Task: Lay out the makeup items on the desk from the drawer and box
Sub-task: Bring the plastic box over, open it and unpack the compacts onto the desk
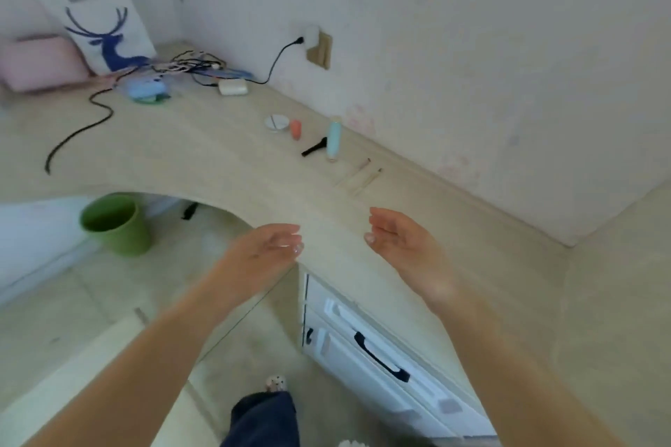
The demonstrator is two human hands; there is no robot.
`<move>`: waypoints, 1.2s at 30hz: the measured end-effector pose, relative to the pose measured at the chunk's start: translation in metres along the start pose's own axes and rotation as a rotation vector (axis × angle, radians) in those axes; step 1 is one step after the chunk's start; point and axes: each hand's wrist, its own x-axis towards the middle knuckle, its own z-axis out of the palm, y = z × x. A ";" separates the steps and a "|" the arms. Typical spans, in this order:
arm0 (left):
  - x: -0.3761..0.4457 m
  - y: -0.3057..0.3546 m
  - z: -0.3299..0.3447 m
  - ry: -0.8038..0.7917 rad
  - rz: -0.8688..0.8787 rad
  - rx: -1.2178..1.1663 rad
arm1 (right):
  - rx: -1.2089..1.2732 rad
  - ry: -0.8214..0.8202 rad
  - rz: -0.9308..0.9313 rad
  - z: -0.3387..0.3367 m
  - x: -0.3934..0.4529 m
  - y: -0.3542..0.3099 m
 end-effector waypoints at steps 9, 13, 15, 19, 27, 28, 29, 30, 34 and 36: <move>-0.161 -0.042 -0.075 0.465 -0.076 -0.108 | -0.019 -0.419 -0.100 0.119 -0.046 -0.048; -0.228 -0.058 -0.101 0.669 -0.094 -0.178 | -0.030 -0.599 -0.158 0.176 -0.072 -0.064; -0.290 -0.073 -0.123 0.808 -0.102 -0.213 | -0.038 -0.728 -0.205 0.231 -0.101 -0.079; -0.347 -0.076 -0.139 0.906 -0.123 -0.241 | -0.016 -0.840 -0.243 0.283 -0.135 -0.094; -0.537 -0.119 -0.211 1.148 -0.088 -0.311 | 0.040 -1.090 -0.375 0.441 -0.287 -0.153; -0.558 -0.124 -0.221 1.164 -0.079 -0.313 | 0.051 -1.114 -0.388 0.458 -0.303 -0.160; -0.586 -0.133 -0.233 1.200 -0.064 -0.330 | 0.044 -1.153 -0.401 0.482 -0.325 -0.169; -0.614 -0.142 -0.244 1.236 -0.065 -0.339 | 0.063 -1.192 -0.405 0.507 -0.347 -0.177; -0.696 -0.169 -0.272 1.361 -0.085 -0.373 | 0.096 -1.341 -0.443 0.580 -0.419 -0.199; -0.719 -0.177 -0.279 1.405 -0.104 -0.378 | 0.057 -1.391 -0.470 0.601 -0.439 -0.202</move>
